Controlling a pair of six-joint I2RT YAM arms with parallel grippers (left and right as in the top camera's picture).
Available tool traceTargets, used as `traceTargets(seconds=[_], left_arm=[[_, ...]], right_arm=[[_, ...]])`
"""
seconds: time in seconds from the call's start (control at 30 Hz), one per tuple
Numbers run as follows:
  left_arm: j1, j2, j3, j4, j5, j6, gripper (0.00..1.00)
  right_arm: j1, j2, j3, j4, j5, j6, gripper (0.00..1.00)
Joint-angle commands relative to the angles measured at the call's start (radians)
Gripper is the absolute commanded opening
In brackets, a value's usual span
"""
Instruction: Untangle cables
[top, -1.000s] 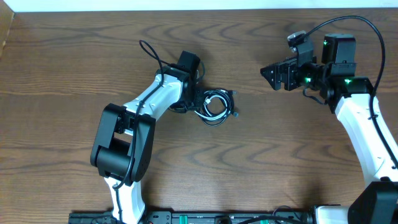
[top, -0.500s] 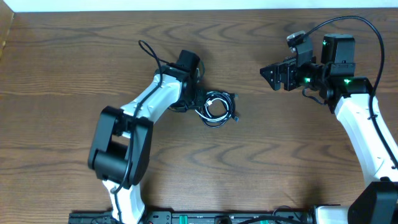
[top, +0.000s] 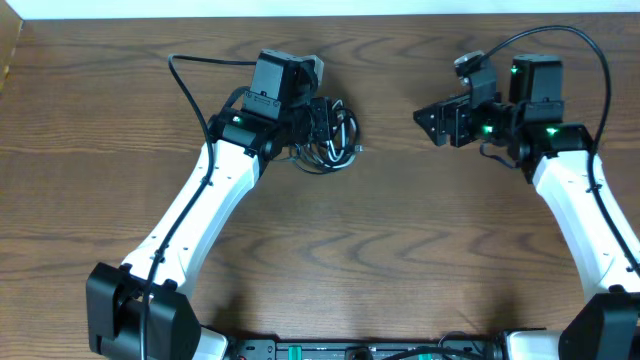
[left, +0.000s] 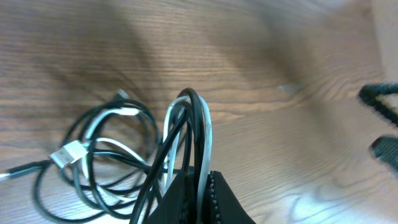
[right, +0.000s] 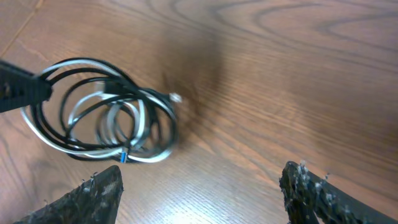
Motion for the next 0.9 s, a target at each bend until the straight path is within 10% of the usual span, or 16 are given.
traceTargets(seconds=[0.0, 0.4, 0.87], left_arm=[[-0.003, -0.02, 0.023, 0.053, 0.089, -0.105, 0.08], [-0.003, -0.02, 0.023, 0.317, 0.198, -0.492, 0.08], [-0.003, -0.02, 0.021, 0.401, 0.273, -0.513, 0.07]], right_arm=[[0.037, 0.002, 0.01, 0.002, 0.001, 0.014, 0.77], [0.11, 0.032, 0.01, 0.016, 0.053, 0.159, 0.58], [0.192, 0.097, 0.01, 0.146, 0.056, 0.328, 0.3]])
